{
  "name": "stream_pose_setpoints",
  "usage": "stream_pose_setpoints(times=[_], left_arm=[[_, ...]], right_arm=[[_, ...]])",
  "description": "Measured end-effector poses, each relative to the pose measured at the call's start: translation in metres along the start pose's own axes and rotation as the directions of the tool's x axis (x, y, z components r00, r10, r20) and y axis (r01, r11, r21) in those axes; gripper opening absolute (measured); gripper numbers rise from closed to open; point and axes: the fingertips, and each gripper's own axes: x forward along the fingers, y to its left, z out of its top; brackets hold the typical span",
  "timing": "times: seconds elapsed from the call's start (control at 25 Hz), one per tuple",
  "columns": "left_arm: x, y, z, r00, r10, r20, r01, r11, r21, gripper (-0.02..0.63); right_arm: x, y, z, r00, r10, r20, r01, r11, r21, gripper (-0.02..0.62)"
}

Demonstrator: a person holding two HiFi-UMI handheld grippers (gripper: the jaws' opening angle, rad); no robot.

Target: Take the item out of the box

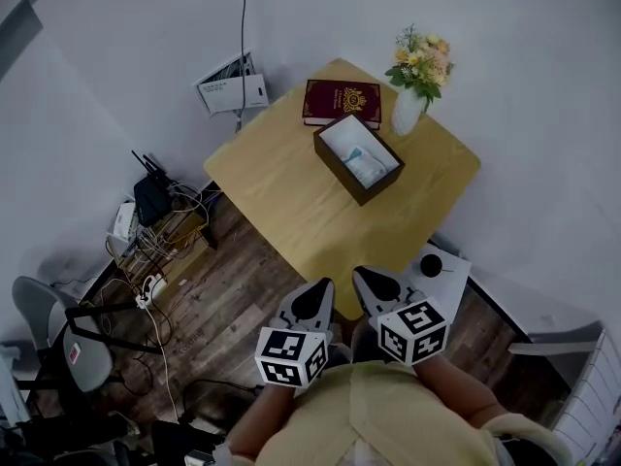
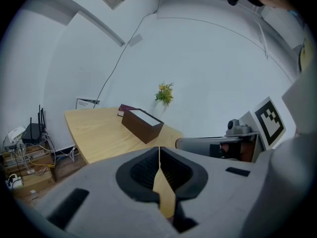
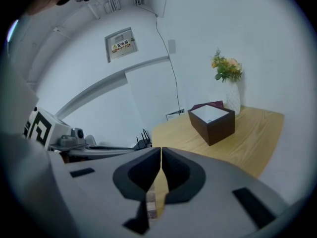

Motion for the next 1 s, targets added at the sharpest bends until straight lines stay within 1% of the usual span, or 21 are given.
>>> stream_pose_setpoints(times=[0.08,0.24,0.56,0.72,1.0], left_arm=[[0.004,0.003,-0.001,1.000,-0.007,-0.006,0.007,1.000,-0.002,0.026],[0.014,0.003,-0.002,0.999,-0.027,-0.046,0.027,1.000,0.009,0.026],[0.044,-0.007,0.018,0.995,-0.062,-0.074,0.066,0.996,0.061,0.026],[0.070,-0.006,0.036,0.996,-0.057,-0.066,0.064,0.992,0.105,0.026],[0.110,-0.009,0.057,0.997,-0.046,-0.060,0.052,0.992,0.118,0.026]], right_arm=[[0.002,-0.002,0.000,1.000,-0.008,-0.008,0.008,1.000,-0.004,0.031],[0.005,-0.011,0.008,0.999,-0.035,0.000,0.035,0.999,0.002,0.031],[0.012,-0.043,0.031,0.998,-0.058,0.020,0.058,0.998,0.009,0.031],[0.016,-0.062,0.045,0.998,-0.053,0.036,0.053,0.999,0.012,0.031],[0.028,-0.092,0.061,1.000,-0.013,0.025,0.013,1.000,0.003,0.031]])
